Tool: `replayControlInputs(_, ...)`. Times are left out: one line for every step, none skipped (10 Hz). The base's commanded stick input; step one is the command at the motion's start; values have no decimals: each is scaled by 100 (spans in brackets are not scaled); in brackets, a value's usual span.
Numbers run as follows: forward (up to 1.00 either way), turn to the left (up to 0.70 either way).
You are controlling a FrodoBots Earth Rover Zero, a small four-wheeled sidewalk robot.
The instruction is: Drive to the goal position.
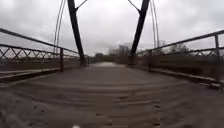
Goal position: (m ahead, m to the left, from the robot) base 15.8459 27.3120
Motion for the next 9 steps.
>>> replayControlInputs(70, 0)
replayControlInputs(70, 0)
replayControlInputs(70, 0)
replayControlInputs(70, 0)
replayControlInputs(70, 0)
replayControlInputs(70, 0)
replayControlInputs(70, 0)
replayControlInputs(70, 0)
replayControlInputs(70, 0)
